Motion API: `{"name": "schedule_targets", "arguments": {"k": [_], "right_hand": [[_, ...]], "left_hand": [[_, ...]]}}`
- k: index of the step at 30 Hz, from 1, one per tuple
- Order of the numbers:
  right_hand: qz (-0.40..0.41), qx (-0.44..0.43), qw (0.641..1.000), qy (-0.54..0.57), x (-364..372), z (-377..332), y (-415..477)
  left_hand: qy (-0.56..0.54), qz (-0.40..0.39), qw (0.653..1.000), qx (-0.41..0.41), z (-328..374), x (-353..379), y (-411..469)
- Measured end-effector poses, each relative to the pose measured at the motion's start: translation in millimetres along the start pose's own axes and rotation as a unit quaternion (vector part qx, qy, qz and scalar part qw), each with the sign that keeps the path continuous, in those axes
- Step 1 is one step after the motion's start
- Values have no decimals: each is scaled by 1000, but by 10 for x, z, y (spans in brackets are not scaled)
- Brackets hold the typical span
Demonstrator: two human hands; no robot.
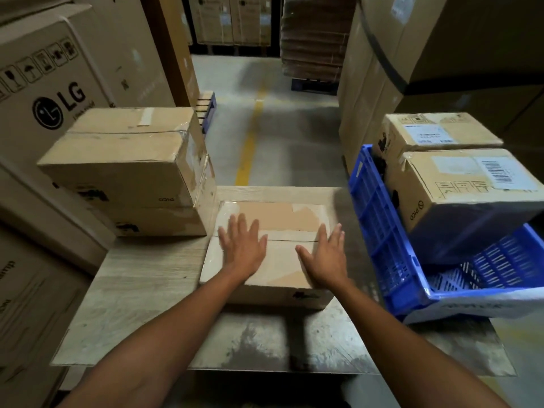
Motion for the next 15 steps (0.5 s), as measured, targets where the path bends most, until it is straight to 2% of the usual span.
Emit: {"name": "schedule_targets", "arguments": {"k": [2, 5, 7, 11, 15], "right_hand": [[-11, 41, 996, 84, -22, 58, -14], [7, 54, 983, 178, -145, 29, -21], [20, 63, 978, 200, -264, -32, -44], [54, 52, 982, 175, -676, -363, -113], [76, -7, 993, 86, -1073, -948, -264]], "left_hand": [[-5, 7, 997, -77, -295, -43, -30], [-21, -7, 996, -92, -338, -118, -40], [-67, -3, 992, -111, -359, -197, -33], [-164, -19, 978, -131, -496, -224, -35], [-263, -118, 952, -102, -517, -2, 43]]}}
Point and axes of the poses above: each hand's wrist, its own y-axis towards the middle knuckle, its own x-axis out of the palm, z = x × y, the point moved 10 cm from there along y, towards the middle knuckle, and after that the axes turned 1 degree about x, right-handed, at the moved point
